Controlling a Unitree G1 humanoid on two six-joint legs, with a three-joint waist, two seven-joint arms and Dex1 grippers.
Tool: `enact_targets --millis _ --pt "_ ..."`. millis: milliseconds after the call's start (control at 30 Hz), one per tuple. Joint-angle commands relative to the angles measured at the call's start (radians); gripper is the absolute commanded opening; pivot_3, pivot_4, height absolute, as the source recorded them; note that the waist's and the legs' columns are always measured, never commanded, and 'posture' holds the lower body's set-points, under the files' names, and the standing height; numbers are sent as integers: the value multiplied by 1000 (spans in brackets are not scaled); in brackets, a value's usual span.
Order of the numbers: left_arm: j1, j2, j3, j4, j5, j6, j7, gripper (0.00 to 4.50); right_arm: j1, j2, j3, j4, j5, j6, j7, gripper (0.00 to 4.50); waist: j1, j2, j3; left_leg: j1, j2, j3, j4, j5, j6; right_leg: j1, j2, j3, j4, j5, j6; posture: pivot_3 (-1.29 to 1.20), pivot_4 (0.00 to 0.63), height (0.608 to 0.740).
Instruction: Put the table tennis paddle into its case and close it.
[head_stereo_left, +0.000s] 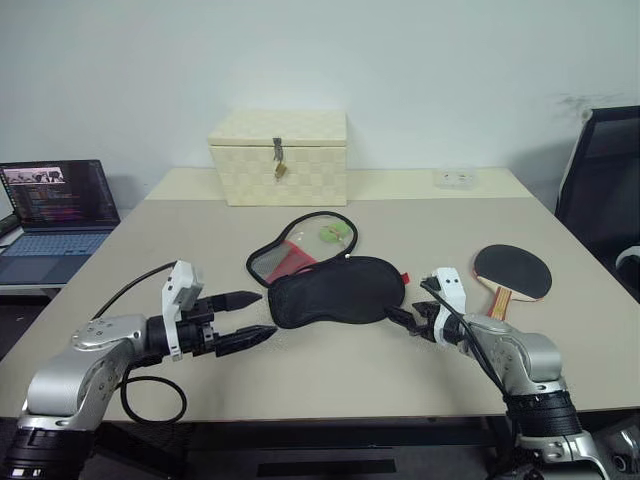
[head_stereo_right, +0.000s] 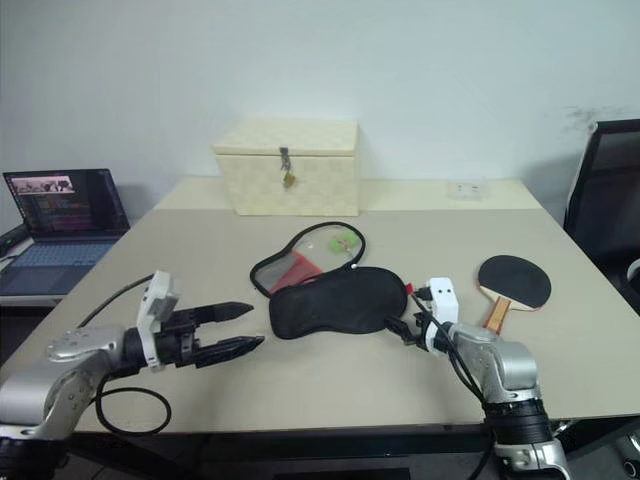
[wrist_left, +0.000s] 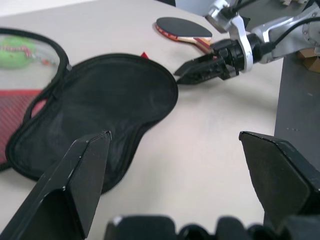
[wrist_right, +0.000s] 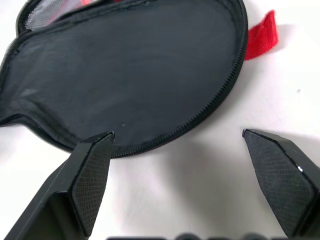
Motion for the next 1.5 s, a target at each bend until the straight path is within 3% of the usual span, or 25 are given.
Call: enact_targets --millis 33,267,467,900,1000,1267,1400,1500 --pt "5 22 40 -54 -16 6 -2 4468 -40 33 17 13 -13 -23 -6 4500 0 0 0 0 0 0 0 0 0 0 0 0 0 0 0 0 150 740" --pt "9 34 51 -82 -33 32 -14 4468 -98 143 65 38 -18 -19 -4 4500 -6 0 0 0 0 0 0 0 0 0 0 0 0 0 0 0 150 740" --pt "35 60 59 -112 -44 51 -41 4468 -110 201 28 50 1 17 -31 4500 -7 0 0 0 1 -1 -1 0 0 0 -1 0 0 0 0 0 150 740" --pt "56 50 68 -134 -42 49 -28 4500 -130 319 -164 93 101 123 -155 66 -7 0 0 0 1 -1 -1 0 0 0 -1 -1 0 0 -1 0 150 740" --pt "66 48 68 -142 -43 48 -23 4500 -129 310 -156 94 110 145 -145 26 -7 1 0 0 1 -1 -1 0 0 -1 -1 -1 0 0 -1 0 150 740" --pt "112 44 78 -183 -53 51 -7 4500 -157 93 -55 116 110 239 55 26 -7 1 0 0 1 0 -1 0 0 0 -1 0 0 0 -1 0 150 740" --pt "130 44 83 -200 -58 56 -1 4500 -236 -179 119 200 40 186 317 26 -7 2 2 0 0 0 -1 0 0 -1 -1 -1 -1 0 -1 0 150 740" --pt "135 45 82 -204 -58 55 3 4500 -334 -292 232 334 -40 69 476 26 -8 2 2 0 0 1 -1 0 0 -1 -1 -1 -1 -1 -1 0 150 740"
